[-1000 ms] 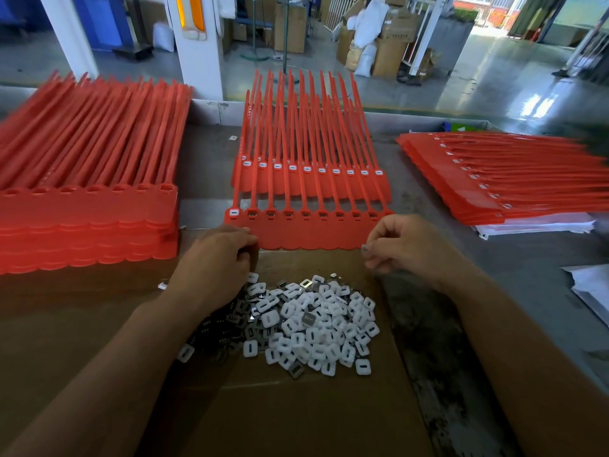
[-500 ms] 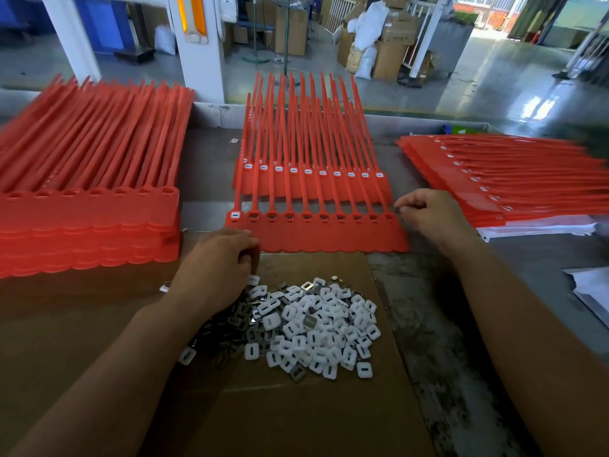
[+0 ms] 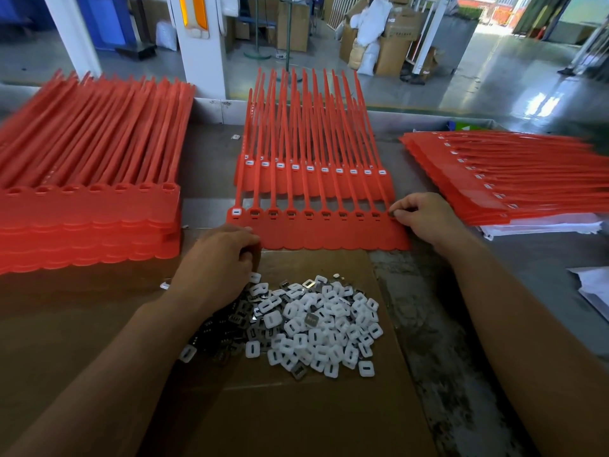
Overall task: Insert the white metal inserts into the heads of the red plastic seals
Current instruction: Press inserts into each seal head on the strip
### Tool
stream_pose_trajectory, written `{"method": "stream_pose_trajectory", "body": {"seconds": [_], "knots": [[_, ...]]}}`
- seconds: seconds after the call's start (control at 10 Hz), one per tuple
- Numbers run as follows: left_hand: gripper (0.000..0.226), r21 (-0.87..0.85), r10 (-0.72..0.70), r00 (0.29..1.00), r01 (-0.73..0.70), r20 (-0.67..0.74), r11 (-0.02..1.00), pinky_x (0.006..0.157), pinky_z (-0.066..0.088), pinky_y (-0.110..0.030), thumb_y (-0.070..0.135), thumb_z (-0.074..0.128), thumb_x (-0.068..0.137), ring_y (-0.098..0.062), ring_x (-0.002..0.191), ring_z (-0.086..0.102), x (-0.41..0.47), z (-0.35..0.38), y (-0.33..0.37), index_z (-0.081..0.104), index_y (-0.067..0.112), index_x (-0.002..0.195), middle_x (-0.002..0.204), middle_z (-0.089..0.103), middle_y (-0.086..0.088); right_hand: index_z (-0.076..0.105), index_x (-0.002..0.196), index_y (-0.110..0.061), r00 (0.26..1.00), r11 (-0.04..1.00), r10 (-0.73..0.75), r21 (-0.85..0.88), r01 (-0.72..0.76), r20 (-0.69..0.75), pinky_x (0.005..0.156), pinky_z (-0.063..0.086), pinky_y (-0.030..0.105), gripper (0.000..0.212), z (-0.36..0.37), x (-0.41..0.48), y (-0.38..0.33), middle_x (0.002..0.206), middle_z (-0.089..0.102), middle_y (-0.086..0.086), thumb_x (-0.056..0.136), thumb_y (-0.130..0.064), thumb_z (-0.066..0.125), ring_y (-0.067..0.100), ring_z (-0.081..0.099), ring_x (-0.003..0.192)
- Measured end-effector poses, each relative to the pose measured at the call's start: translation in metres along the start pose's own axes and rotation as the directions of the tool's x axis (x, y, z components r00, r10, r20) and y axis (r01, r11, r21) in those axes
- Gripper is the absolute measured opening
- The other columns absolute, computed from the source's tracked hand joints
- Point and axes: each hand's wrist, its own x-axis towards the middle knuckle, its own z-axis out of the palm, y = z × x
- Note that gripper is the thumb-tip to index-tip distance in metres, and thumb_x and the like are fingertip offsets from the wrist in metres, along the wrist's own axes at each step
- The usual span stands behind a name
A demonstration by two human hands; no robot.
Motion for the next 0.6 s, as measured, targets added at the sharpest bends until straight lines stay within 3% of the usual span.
{"method": "stream_pose_trajectory", "body": {"seconds": [0.1, 0.4, 0.5, 0.6], "knots": [[0.037, 0.005, 0.0, 1.0, 0.0, -0.001, 1.0, 0.099, 0.028, -0.022, 0.002, 0.049, 0.086, -0.015, 0.122, 0.046, 0.0, 0.0001, -0.0002, 0.061, 0.012, 0.119, 0.132, 0.053, -0.001, 0.068, 0.094, -0.007, 1.0, 1.0, 0.019, 0.004, -0.019, -0.02, 0.084, 0.041, 0.028, 0.015, -0.0006, 0.0014, -0.0003, 0.092, 0.06, 0.002, 0.089, -0.004, 0.054, 0.014, 0.053, 0.089], [0.037, 0.011, 0.002, 1.0, -0.002, -0.007, 1.0, 0.1, 0.029, -0.022, 0.002, 0.049, 0.085, -0.017, 0.121, 0.046, 0.0001, -0.0002, 0.0009, 0.061, 0.011, 0.119, 0.132, 0.053, -0.003, 0.07, 0.09, -0.009, 1.0, 0.996, -0.007, -0.094, 0.007, 0.006, 0.075, 0.038, 0.021, 0.013, 0.0011, 0.005, -0.0023, 0.086, 0.059, -0.002, 0.087, -0.004, 0.058, 0.009, 0.052, 0.082], [0.037, 0.021, 0.004, 1.0, -0.004, -0.003, 1.0, 0.101, 0.028, -0.022, 0.003, 0.049, 0.085, -0.016, 0.122, 0.046, 0.0005, -0.0006, 0.0012, 0.061, 0.011, 0.119, 0.133, 0.052, -0.002, 0.068, 0.084, -0.013, 0.999, 1.0, 0.022, 0.004, -0.022, -0.049, 0.068, 0.04, 0.018, 0.015, 0.0016, 0.0044, -0.0014, 0.076, 0.06, -0.002, 0.081, 0.001, 0.064, 0.009, 0.053, 0.071], [0.037, 0.023, 0.002, 1.0, -0.002, 0.0, 1.0, 0.101, 0.028, -0.022, 0.003, 0.049, 0.085, -0.017, 0.122, 0.045, 0.0006, -0.0006, 0.0015, 0.061, 0.011, 0.119, 0.133, 0.052, -0.003, 0.066, 0.085, -0.007, 0.992, 0.988, 0.091, 0.135, -0.078, -0.092, 0.074, 0.042, 0.024, 0.018, 0.0006, 0.004, -0.0008, 0.074, 0.06, 0.0, 0.073, 0.005, 0.069, 0.014, 0.056, 0.077]]}}
